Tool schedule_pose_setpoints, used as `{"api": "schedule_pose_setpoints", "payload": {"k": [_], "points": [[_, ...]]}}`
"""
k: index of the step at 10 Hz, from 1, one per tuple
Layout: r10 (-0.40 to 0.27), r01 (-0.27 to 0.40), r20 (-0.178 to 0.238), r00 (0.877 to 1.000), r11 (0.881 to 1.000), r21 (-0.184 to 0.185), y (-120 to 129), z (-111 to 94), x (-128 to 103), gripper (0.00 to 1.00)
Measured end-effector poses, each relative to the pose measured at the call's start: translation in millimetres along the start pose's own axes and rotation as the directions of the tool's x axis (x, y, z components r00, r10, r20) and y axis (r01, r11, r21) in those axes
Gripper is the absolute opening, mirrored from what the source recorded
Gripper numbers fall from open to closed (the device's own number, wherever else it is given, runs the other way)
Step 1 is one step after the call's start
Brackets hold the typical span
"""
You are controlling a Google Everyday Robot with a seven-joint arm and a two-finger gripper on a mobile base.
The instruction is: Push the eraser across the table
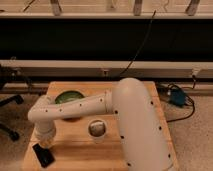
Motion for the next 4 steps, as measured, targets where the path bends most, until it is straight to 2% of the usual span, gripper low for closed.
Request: {"api": "schedule_pose_setpoints", "payload": {"k": [2, 4], "points": [[-0.028, 0.028, 0.013, 1.000, 1.000, 0.005, -7, 2, -6, 0.00], [-0.056, 0.056, 0.032, 0.998, 0.998, 0.014, -13, 0, -13, 0.05]]}}
